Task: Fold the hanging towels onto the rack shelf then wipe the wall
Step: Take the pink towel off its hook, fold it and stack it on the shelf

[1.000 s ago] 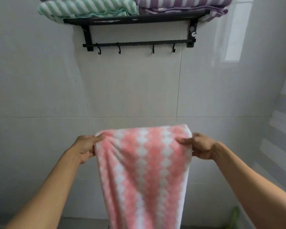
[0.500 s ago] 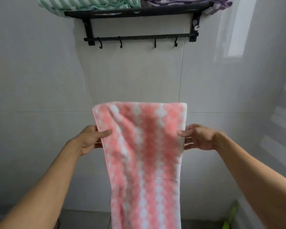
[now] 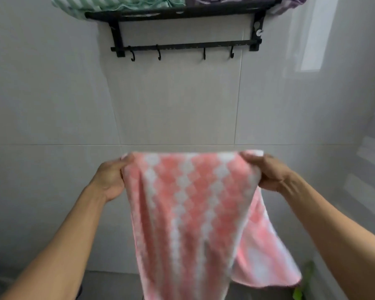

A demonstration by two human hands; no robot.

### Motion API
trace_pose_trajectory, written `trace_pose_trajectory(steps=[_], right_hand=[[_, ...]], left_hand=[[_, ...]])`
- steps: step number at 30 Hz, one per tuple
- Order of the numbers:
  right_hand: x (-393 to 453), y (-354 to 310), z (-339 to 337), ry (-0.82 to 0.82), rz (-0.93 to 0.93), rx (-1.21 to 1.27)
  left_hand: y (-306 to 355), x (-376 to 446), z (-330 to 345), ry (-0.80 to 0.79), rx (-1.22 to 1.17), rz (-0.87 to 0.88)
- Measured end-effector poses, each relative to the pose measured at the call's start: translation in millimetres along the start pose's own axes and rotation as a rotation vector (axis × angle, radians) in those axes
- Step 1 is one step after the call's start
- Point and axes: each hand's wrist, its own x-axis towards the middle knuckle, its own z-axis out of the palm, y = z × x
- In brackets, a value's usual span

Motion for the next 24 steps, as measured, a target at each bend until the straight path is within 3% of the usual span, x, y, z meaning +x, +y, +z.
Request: trace_pose_trajectory(steps=[2,4,5,7,9,11,14,17,19,20,22,24], right_hand=[[2,-11,-2,-0.053,-0.011,0.112],[-1,-6,2,-0.115,0.051,-0.086],[0,-1,3,-0.086,0.069,-0.213],[9,0,3,0.044,0.023,-0.221],[17,-6,0,0.098,-0.049,-0.015],[19,-6,-4,0.041,-0.017,0.053],[8,17,5,-0.095,0.094,-0.203],[15,15,5,-0.004,0.005,-0.079],[13,6,4,-0.045,-0.008,0.083],[11,6,3,-0.083,0.038,0.028],[6,17,1,-0.13,0.129,-0.213],[5,21,-2,-0.049,0.109,-0.234]], left_hand=[[7,-3,3,-0.083,0.132,-0.001],[-6,-11,6,-0.005,0.386,-0.07],[-13,-13,8,0.056,0.405,-0.081],[-16,-10,10,0.147,0.288,-0.066],[-3,-5,8,0.155,0.093,-0.044],[15,-1,10,0.104,0.012,-0.021],[22,0,20,0.092,0.007,-0.02],[27,-2,12,0.041,-0.08,0.037],[23,-3,4,-0.061,0.02,0.021],[15,-6,3,-0.082,0.147,-0.025],[-3,-10,6,0.01,0.302,-0.069],[-10,-6,5,0.152,0.247,-0.056]])
